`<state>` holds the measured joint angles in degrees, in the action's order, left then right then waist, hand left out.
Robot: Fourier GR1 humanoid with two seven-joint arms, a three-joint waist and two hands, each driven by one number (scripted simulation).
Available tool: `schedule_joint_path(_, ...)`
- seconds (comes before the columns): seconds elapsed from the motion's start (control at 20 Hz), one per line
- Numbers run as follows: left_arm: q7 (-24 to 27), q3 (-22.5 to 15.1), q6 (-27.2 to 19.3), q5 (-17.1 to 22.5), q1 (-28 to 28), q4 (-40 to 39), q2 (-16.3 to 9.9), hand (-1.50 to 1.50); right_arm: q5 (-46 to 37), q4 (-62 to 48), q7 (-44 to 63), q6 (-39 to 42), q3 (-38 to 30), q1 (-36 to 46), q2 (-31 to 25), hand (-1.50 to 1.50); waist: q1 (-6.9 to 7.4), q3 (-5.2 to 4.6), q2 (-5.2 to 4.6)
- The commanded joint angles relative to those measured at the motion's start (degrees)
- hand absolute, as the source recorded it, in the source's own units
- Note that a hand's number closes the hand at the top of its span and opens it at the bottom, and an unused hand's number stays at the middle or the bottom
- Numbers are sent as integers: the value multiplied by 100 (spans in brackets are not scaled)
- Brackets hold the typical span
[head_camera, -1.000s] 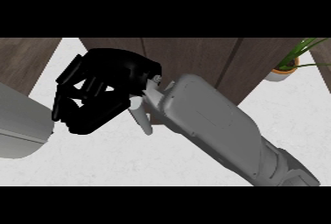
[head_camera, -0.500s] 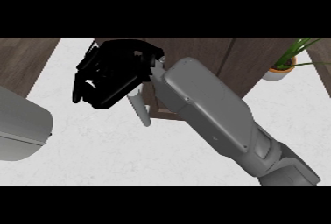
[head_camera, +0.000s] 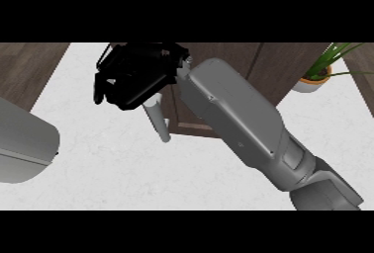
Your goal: Pick up the wine, place it into the cabinet and close the cabinet
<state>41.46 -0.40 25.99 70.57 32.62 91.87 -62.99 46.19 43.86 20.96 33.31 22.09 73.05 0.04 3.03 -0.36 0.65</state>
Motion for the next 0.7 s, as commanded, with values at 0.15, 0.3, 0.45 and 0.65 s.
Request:
schedule_joint_path(0.15,31,291,266,84,-101,-142,82,-150,-256,-732,-550,-114,-610,85,-819,150,-44,29,-159)
schedule_joint_path(0.3,-26,215,197,-83,-76,-36,153,-150,-559,-565,-935,-750,-646,10,-798,150,-129,29,-115)
schedule_joint_path(0.45,-77,244,84,-127,-124,57,186,-150,-627,-550,-1072,-817,-706,1,-875,150,-157,29,-144)
schedule_joint_path(0.65,-195,286,116,-170,-190,225,120,-150,-715,-555,-1224,-785,-684,-62,-848,150,-153,29,-175)
